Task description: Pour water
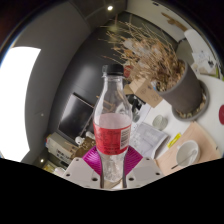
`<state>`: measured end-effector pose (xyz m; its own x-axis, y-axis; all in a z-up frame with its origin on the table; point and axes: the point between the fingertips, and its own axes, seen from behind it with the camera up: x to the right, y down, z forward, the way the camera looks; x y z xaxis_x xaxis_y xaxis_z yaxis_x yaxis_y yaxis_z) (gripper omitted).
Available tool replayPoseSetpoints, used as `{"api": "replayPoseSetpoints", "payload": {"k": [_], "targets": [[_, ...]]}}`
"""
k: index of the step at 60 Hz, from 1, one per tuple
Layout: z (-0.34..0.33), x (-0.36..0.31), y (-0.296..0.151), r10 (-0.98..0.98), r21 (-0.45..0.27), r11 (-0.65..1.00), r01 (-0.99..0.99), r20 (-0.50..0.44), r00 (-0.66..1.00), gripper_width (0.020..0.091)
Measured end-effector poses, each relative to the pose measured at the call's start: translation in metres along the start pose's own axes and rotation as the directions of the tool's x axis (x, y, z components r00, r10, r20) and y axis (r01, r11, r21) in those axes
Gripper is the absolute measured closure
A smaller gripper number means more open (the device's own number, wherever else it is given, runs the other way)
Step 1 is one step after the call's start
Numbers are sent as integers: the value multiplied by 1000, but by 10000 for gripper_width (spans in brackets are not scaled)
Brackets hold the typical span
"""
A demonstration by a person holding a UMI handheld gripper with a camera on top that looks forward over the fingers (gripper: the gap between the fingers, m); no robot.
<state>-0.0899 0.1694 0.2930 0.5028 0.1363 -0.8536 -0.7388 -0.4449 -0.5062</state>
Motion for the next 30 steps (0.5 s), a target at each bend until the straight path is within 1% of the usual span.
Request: {"api": "replayPoseSetpoints", "payload": {"k": [4, 6, 8, 12, 15, 19, 22, 27, 30], "targets": [[-16, 1, -38, -223, 64, 972, 225, -42, 974, 862], [-27, 5, -61, -316, 84, 943, 321, -71, 946, 863], [-31, 10, -73, -396, 99, 908, 407, -114, 911, 863], [-46, 28, -104, -503, 126, 839, 529, -191, 843, 862], [-61, 58, -131, -568, 129, 780, 612, -265, 779, 862], [-71, 95, -154, -619, 95, 716, 691, -371, 692, 861], [-80, 130, -167, -640, 62, 682, 729, -433, 635, 862], [-102, 193, -182, -657, 6, 648, 762, -502, 563, 862], [-107, 226, -184, -665, -29, 637, 770, -526, 531, 863]]}}
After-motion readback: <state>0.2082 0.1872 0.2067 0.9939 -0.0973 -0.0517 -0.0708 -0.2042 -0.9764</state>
